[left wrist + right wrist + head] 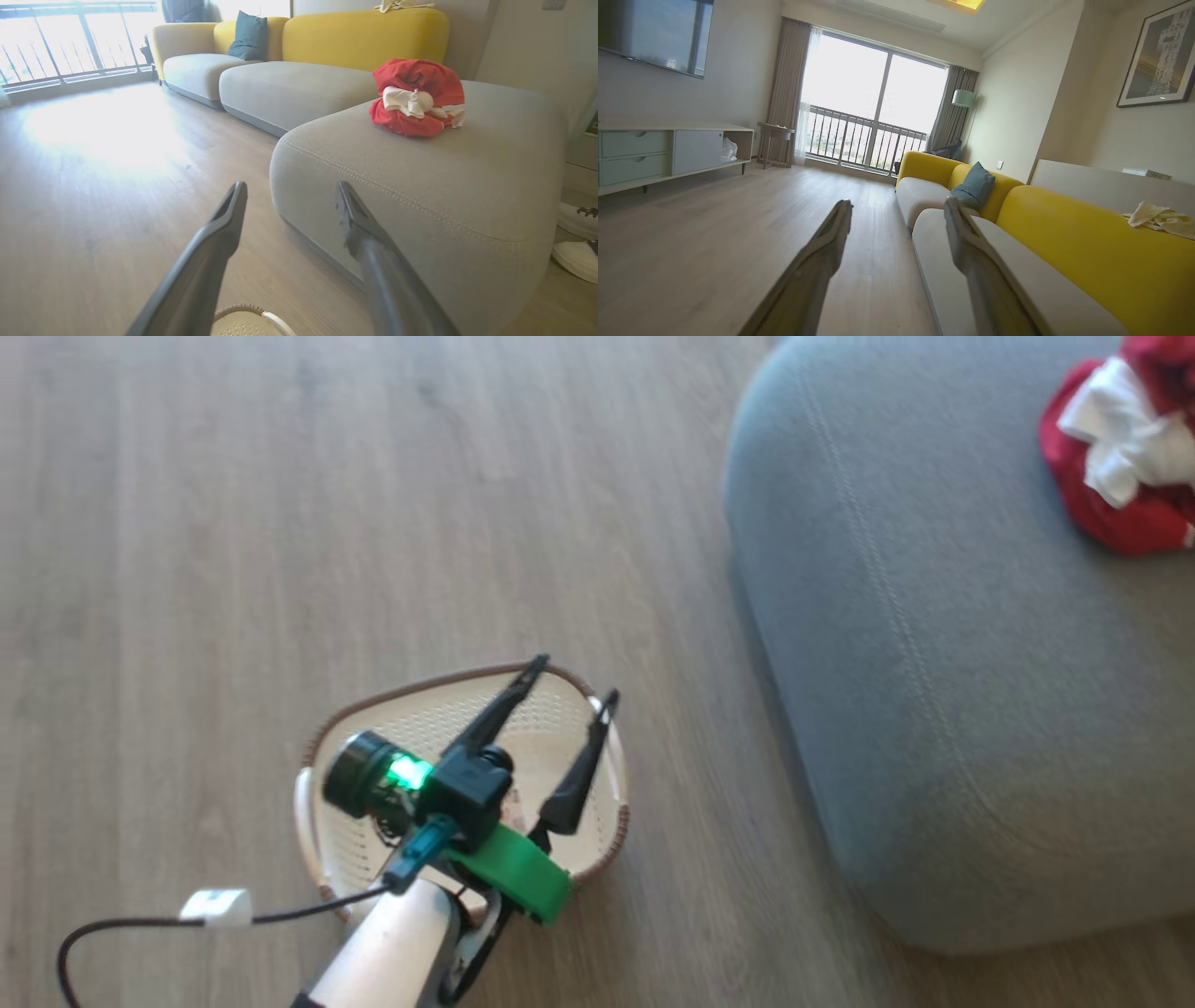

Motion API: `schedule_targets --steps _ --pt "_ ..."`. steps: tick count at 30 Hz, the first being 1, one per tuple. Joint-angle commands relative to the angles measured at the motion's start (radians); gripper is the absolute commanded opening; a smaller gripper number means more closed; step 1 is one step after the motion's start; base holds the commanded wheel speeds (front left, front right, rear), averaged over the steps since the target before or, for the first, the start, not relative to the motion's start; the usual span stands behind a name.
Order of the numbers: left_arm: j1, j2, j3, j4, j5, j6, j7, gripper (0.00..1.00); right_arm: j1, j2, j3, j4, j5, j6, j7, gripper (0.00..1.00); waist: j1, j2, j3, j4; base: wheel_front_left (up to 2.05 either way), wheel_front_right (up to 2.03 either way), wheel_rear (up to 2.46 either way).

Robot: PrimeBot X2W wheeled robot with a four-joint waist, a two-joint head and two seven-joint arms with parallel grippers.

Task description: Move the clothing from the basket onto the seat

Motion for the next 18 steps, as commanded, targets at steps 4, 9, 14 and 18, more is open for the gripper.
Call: schedule_targets --steps 4,9,14,18 --pt "0.002 -0.010 0.099 -0.057 0.008 0.051 -0.005 1.00 0.138 0.022 -0.053 -0.192 0.023 0.000 -0.006 1.00 0.0001 -0.0001 -0.046 0.071 0.00 0.00 0.00" --pt "0.014 -0.011 0.189 -0.087 -0.030 0.137 -0.005 1.00 0.356 0.105 -0.114 -0.359 0.000 0.000 -0.006 1.00 0.0001 -0.0001 -0.056 0.131 0.00 0.00 0.00" --pt "0.038 -0.011 0.246 -0.110 -0.013 0.243 -0.005 1.00 0.522 0.215 -0.181 -0.449 -0.009 0.000 -0.006 1.00 0.0001 -0.0001 -0.068 0.167 0.00 0.00 0.00" --pt "0.059 -0.011 0.271 -0.120 0.037 0.327 -0.005 1.00 0.637 0.295 -0.195 -0.483 -0.080 0.000 -0.006 1.00 0.0001 -0.0001 -0.071 0.177 0.00 0.00 0.00"
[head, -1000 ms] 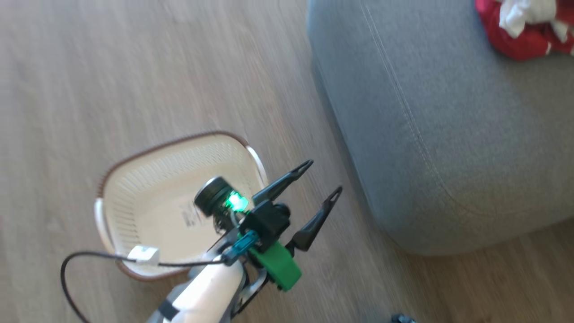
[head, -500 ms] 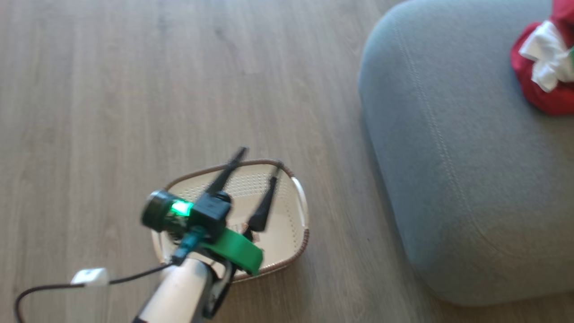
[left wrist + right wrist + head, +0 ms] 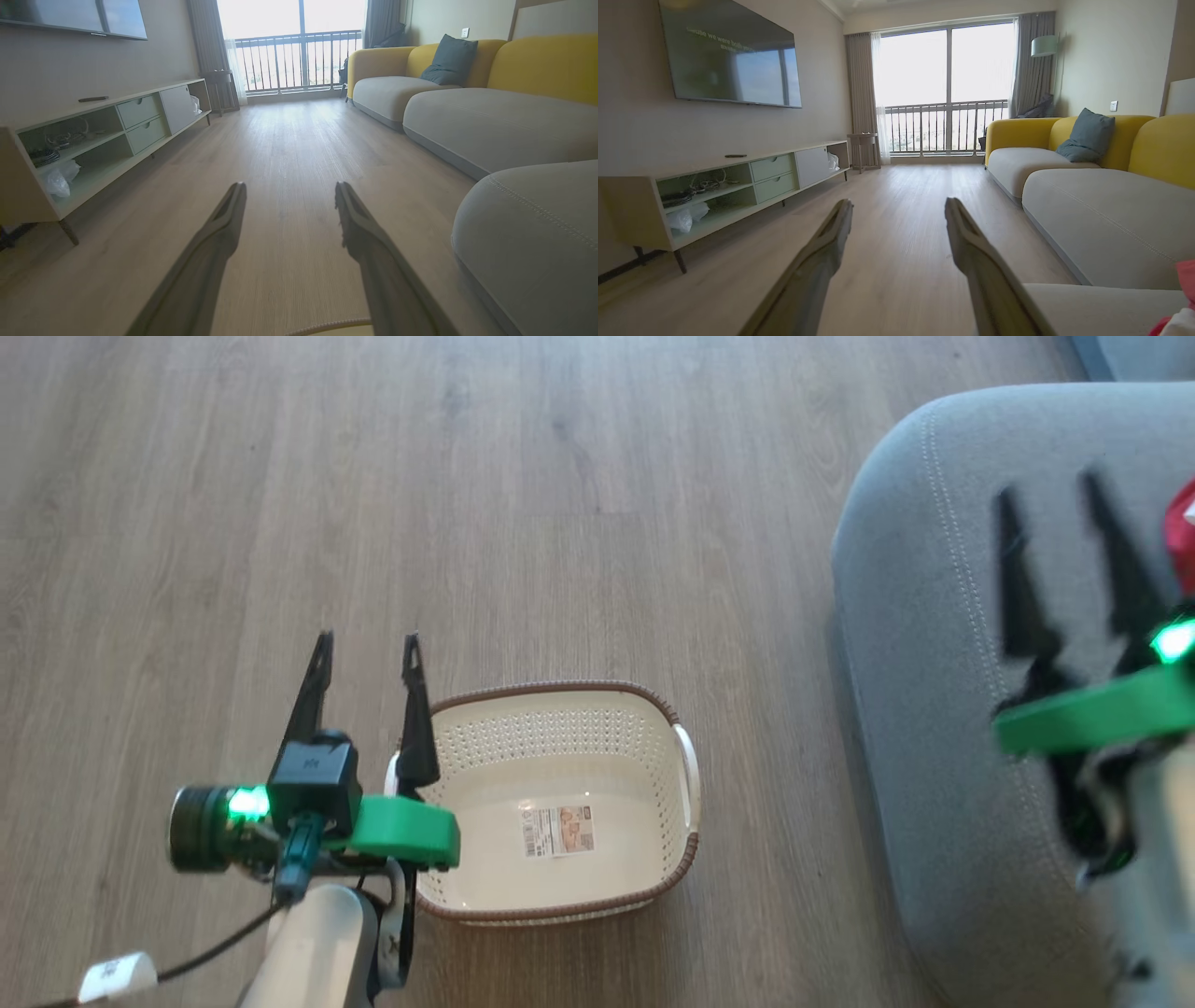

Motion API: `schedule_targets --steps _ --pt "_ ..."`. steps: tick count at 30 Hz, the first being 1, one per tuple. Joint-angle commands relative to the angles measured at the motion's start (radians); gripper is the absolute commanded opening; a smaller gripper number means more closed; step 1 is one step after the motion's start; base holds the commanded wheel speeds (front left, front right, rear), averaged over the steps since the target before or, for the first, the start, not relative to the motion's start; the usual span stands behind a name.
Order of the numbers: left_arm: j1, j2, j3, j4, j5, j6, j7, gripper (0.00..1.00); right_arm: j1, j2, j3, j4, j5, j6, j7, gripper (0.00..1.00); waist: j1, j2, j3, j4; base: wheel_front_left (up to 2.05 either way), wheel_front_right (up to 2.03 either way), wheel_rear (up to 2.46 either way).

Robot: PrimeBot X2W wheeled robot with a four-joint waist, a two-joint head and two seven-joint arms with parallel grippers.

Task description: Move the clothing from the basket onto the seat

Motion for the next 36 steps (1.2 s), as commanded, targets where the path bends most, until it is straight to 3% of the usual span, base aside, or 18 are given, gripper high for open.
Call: schedule_targets --steps 1,13,21,31,36 --pt "-0.023 0.002 0.038 -0.037 0.005 0.016 -0.005 1.00 0.020 0.025 0.001 -0.032 -0.013 0.000 -0.006 1.00 0.0001 0.0000 -0.002 0.003 0.00 0.00 0.00" --pt "0.029 0.002 0.027 -0.032 0.004 0.049 -0.005 1.00 0.193 0.163 -0.046 -0.044 -0.092 0.000 -0.006 1.00 0.0001 0.0000 -0.010 0.009 0.00 0.00 0.00" --pt "0.054 0.002 0.052 -0.004 -0.075 0.035 -0.005 1.00 0.216 0.179 -0.024 -0.080 -0.152 0.000 -0.006 1.00 0.0001 0.0000 -0.017 -0.004 0.00 0.00 0.00" --pt "0.059 0.002 0.042 0.009 -0.050 -0.018 -0.005 1.00 0.216 0.193 -0.035 -0.067 -0.150 0.000 -0.006 1.00 0.0001 0.0000 -0.018 -0.007 0.00 0.00 0.00" --pt "0.060 0.002 0.040 0.008 -0.053 -0.023 -0.005 1.00 0.217 0.199 -0.038 -0.060 -0.152 0.000 -0.006 1.00 0.0001 0.0000 -0.018 -0.005 0.00 0.00 0.00"
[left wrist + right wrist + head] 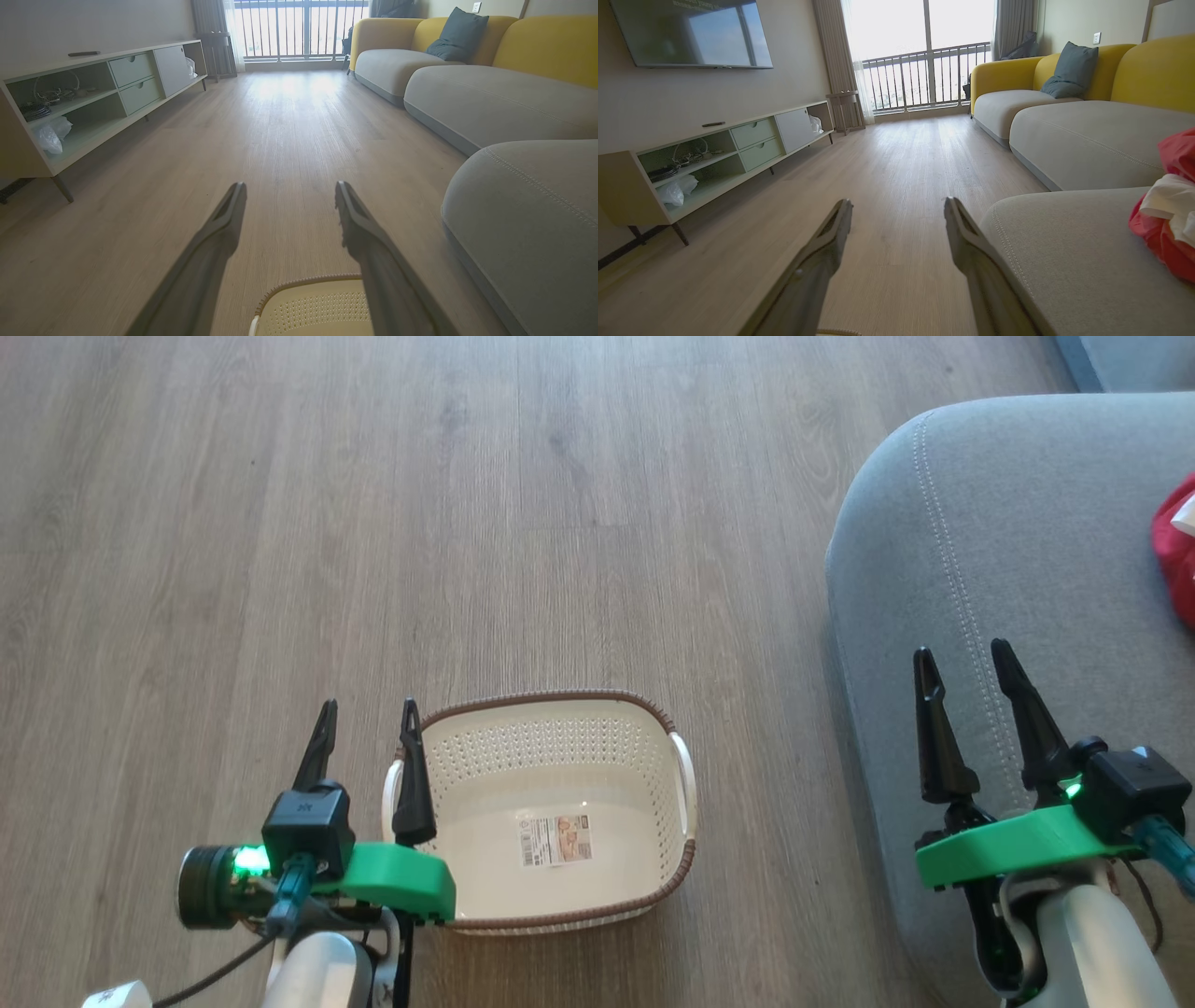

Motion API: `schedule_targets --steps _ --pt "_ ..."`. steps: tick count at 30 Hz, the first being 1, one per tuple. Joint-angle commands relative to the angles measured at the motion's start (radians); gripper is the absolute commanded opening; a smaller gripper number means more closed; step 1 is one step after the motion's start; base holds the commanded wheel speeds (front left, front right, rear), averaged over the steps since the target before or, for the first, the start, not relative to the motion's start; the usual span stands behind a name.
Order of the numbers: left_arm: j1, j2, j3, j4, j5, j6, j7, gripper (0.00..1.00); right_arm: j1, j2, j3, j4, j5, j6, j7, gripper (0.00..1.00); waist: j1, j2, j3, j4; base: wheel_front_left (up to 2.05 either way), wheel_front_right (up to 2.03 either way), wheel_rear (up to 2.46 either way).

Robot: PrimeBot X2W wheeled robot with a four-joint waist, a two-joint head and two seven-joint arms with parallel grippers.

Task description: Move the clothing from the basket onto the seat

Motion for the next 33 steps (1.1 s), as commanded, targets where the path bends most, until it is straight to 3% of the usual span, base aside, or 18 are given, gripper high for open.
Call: schedule_targets --steps 1,23,33 --pt "-0.020 0.002 0.023 -0.030 0.000 -0.002 -0.005 1.00 -0.016 0.001 0.019 -0.027 -0.004 0.000 -0.006 1.00 0.0001 0.0000 -0.001 0.001 0.00 0.00 0.00" --pt "0.009 0.002 0.065 -0.047 -0.093 -0.046 -0.005 1.00 -0.011 0.011 0.032 0.007 -0.002 0.000 -0.006 1.00 0.0001 0.0000 -0.029 0.004 0.00 0.00 0.00" --pt "0.020 0.002 0.065 -0.043 -0.104 -0.087 -0.005 1.00 -0.011 0.012 0.030 0.012 -0.002 0.000 -0.006 1.00 0.0001 0.0000 -0.041 0.001 0.00 0.00 0.00"
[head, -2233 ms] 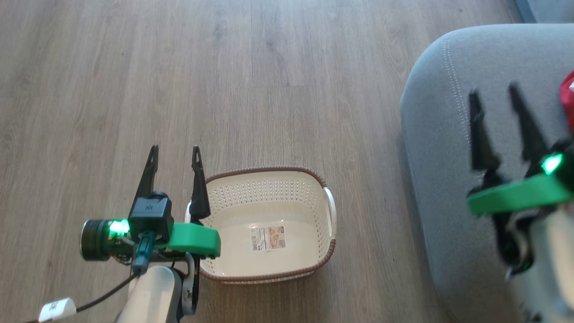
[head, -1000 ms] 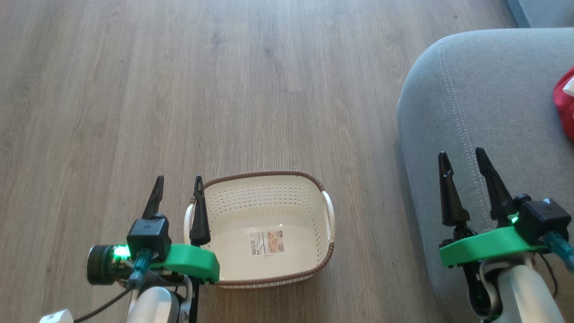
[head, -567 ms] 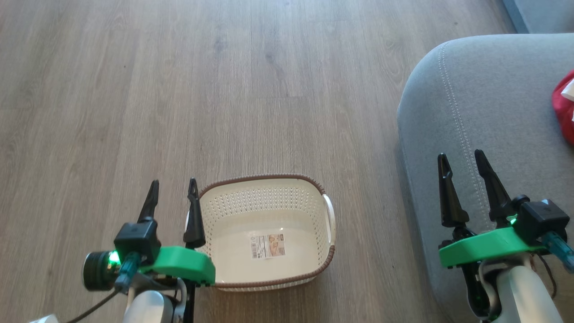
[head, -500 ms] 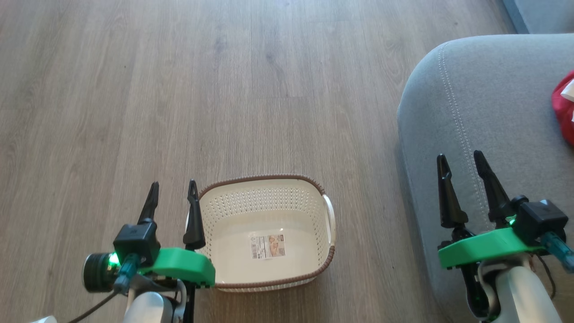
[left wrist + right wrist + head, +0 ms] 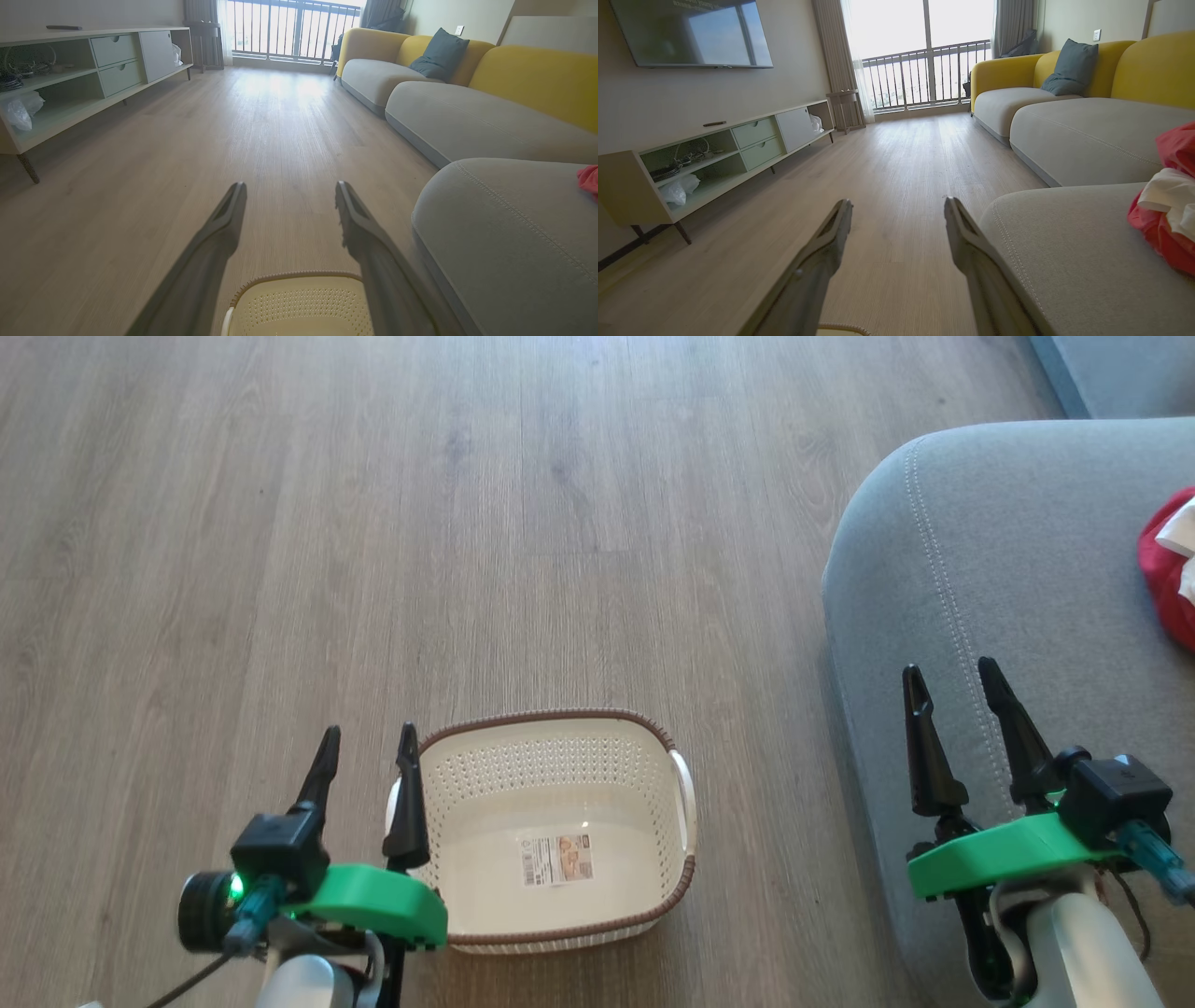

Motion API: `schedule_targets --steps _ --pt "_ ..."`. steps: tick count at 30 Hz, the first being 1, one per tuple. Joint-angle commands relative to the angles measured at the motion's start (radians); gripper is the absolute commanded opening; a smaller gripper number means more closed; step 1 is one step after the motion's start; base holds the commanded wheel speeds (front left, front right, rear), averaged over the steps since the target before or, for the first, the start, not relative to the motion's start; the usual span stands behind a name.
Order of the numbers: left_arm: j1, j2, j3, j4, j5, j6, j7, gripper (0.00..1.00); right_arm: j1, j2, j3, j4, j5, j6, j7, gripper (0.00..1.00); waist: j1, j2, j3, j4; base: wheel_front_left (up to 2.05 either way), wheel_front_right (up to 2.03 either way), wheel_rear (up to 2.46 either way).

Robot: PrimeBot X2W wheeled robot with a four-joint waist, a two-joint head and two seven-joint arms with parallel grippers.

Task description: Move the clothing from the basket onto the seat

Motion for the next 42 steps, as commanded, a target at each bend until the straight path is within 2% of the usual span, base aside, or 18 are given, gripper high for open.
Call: schedule_targets --steps 1,12,13,17,42 --pt "-0.014 0.002 0.039 -0.027 -0.013 -0.002 -0.005 1.00 -0.016 0.006 0.024 -0.030 -0.002 0.000 -0.006 1.00 0.0000 0.0000 -0.003 -0.001 0.00 0.00 0.00" --pt "-0.011 0.002 0.047 -0.013 -0.055 -0.028 -0.005 1.00 -0.016 0.007 0.024 -0.026 -0.001 0.000 -0.006 1.00 0.0000 0.0000 -0.013 -0.005 0.00 0.00 0.00" --pt "0.021 0.000 0.013 0.033 -0.060 -0.027 0.000 0.00 0.001 0.001 0.001 0.018 0.000 0.000 0.000 0.00 0.0000 0.0000 -0.014 -0.006 0.00 0.00 0.00" --pt "0.060 0.000 0.013 0.096 -0.065 -0.028 0.001 0.00 0.031 0.001 0.002 0.083 0.005 0.000 0.002 0.00 0.0000 0.0000 -0.014 -0.006 0.00 0.00 0.00" --pt "0.036 0.014 0.055 0.105 -0.333 -0.082 0.058 0.00 0.018 -0.002 -0.015 0.090 0.276 0.000 0.067 0.00 0.0000 0.0000 -0.019 -0.004 0.00 0.00 0.00"
